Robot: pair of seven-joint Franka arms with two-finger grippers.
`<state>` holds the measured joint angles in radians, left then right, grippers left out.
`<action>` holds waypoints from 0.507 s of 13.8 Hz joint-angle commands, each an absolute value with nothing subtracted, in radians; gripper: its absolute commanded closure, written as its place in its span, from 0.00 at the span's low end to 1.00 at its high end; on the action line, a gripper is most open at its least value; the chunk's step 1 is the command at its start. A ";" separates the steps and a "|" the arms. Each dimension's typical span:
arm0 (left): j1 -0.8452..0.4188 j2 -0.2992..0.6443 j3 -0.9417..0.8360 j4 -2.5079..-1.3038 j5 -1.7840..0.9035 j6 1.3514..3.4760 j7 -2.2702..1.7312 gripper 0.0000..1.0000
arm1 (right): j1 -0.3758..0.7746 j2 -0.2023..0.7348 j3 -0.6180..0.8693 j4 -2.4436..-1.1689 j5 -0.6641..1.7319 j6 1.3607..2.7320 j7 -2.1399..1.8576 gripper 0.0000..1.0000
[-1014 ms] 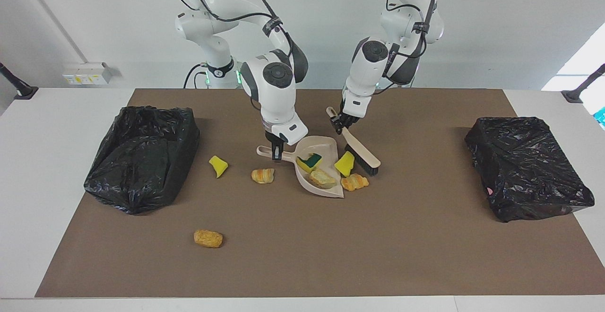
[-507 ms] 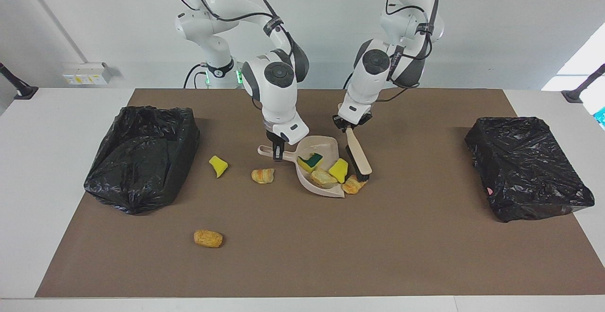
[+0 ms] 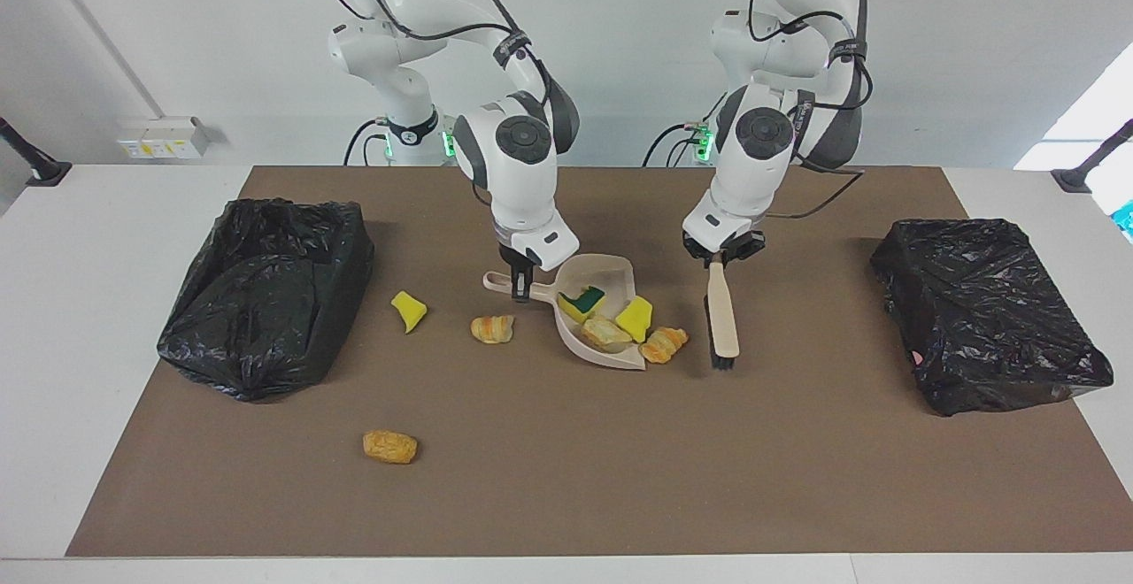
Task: Sweep and dump trash in bin
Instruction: 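Sweep the bread and sponges into the dustpan with the left gripper's brush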
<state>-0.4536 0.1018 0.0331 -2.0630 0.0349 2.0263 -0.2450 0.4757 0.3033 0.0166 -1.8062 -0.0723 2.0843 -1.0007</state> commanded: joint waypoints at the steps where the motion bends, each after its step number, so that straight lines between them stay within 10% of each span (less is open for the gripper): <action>1: -0.460 0.129 0.021 -2.051 0.063 2.045 -0.189 1.00 | 0.480 0.307 0.021 -1.821 -0.077 2.117 -0.962 1.00; 7: -0.587 0.081 0.011 -2.123 0.041 2.005 -0.218 1.00 | 0.479 0.304 0.021 -1.822 -0.075 2.112 -0.963 1.00</action>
